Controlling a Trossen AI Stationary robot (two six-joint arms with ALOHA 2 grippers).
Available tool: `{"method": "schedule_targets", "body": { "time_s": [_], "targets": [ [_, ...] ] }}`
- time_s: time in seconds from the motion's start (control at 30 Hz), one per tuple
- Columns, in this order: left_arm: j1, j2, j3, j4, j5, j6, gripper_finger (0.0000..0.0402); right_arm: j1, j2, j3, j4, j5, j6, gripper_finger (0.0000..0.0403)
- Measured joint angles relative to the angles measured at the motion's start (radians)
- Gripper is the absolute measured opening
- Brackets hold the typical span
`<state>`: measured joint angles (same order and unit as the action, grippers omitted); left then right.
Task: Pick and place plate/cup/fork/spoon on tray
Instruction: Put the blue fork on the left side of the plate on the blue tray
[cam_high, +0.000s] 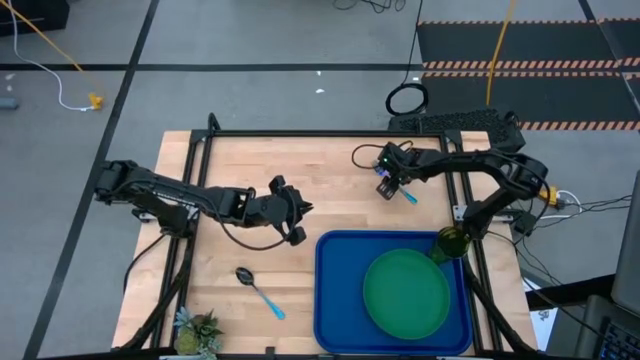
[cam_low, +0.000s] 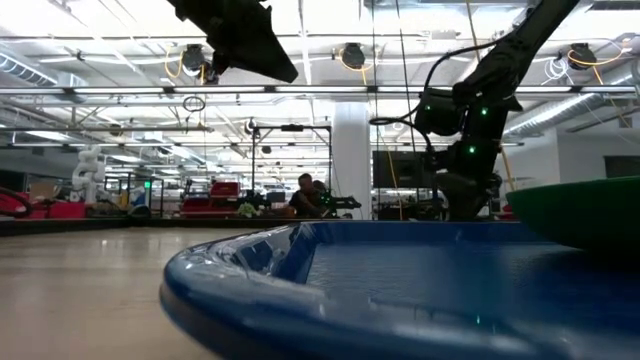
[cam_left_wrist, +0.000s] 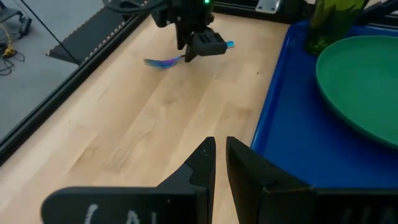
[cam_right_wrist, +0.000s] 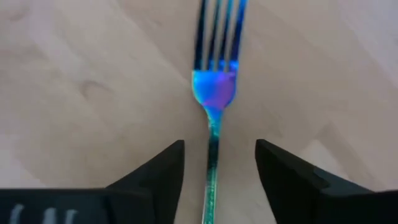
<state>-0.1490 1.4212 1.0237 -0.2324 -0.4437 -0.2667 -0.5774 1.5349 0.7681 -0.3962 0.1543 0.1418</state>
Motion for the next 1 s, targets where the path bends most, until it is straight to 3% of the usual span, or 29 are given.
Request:
{"method": "schedule_targets", "body": {
  "time_s": [0.47,0.73,1.0],
  "targets": [
    [-0.004,0.0,0.0,0.004,0.001,-0.005,0.0042,-0.016,-0.003,-0.052,0.037,-0.028,0.029,0.001],
    [-0.004,0.0,0.0,0.006,0.001,-0.024,0.0042,-0.004,-0.047,-0.058,0.034,-0.057,0.038,0.0006],
    [-0.004,0.0,0.0,0.006,0.001,-0.035,0.0042,0.106,-0.252,-0.058,0.046,-0.051,0.106,0.0003]
  ]
}}
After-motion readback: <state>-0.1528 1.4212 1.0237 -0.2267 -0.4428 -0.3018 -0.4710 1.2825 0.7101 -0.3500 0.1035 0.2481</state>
